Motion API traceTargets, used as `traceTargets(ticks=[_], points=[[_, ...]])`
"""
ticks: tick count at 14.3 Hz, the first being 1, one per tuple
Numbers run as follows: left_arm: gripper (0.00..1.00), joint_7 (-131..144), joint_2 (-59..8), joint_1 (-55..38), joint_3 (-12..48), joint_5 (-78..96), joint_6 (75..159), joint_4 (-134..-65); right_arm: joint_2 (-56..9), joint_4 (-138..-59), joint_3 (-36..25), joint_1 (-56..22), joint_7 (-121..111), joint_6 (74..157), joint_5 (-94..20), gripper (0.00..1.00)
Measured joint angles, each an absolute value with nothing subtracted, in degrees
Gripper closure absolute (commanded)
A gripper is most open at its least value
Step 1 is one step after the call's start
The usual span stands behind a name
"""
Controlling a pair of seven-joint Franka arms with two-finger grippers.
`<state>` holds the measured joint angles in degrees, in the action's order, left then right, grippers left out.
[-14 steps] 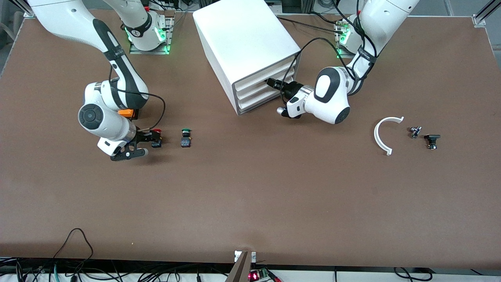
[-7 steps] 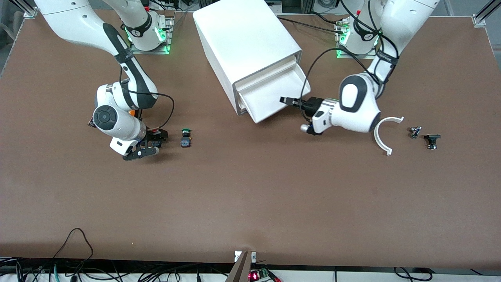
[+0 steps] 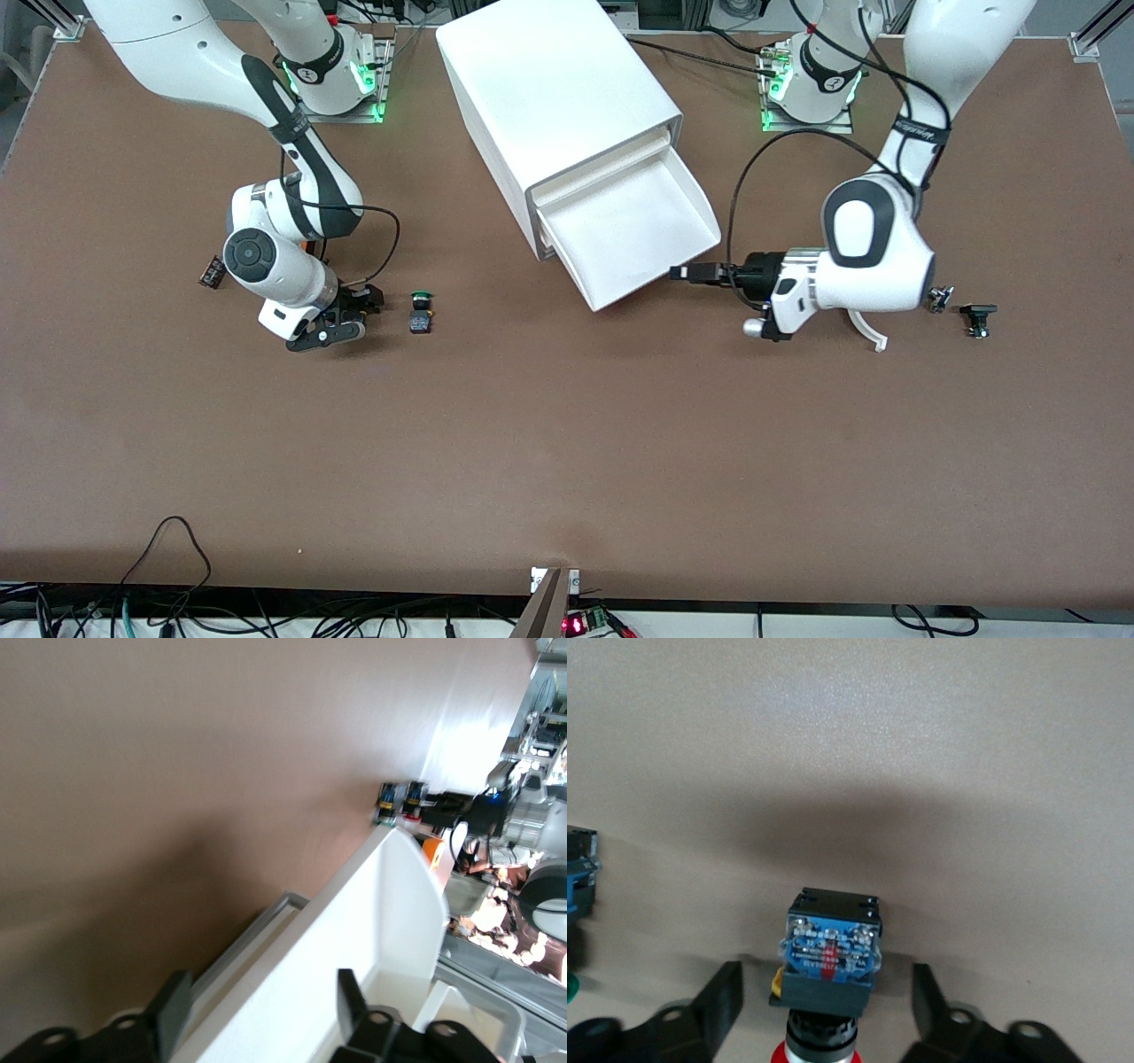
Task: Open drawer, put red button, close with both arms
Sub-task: 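Pull the top drawer open with the left gripper while the right gripper grasps the button, then lift the red button with the right gripper while the left gripper withdraws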
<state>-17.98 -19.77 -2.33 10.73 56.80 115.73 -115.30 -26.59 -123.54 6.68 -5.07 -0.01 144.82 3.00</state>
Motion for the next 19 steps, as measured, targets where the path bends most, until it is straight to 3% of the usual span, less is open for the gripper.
traceTargets(ticks=[3, 10, 16, 19], points=[[0.0, -14.6, -13.79, 0.76, 9.52, 41.77, 114.31, -113.61, -26.33, -123.4, 6.62, -5.03, 1.36, 144.83, 3.09, 0.68], [0.0, -7.56, -5.56, 2.35, 5.6, 5.64, 97.9, -98.77, -24.42, -117.23, 7.01, -5.09, -2.09, 144.16, 3.63, 0.68], [0.0, -6.86, -1.99, 2.35, 2.92, 1.08, 97.71, -96.81, -20.94, -99.09, 13.73, -7.67, -8.6, 128.93, 3.54, 0.68], [0.0, -6.86, -1.97, 2.35, 2.13, 1.08, 97.96, -96.81, -21.44, -94.64, 16.73, -10.92, -16.61, 127.75, -0.43, 0.68]])
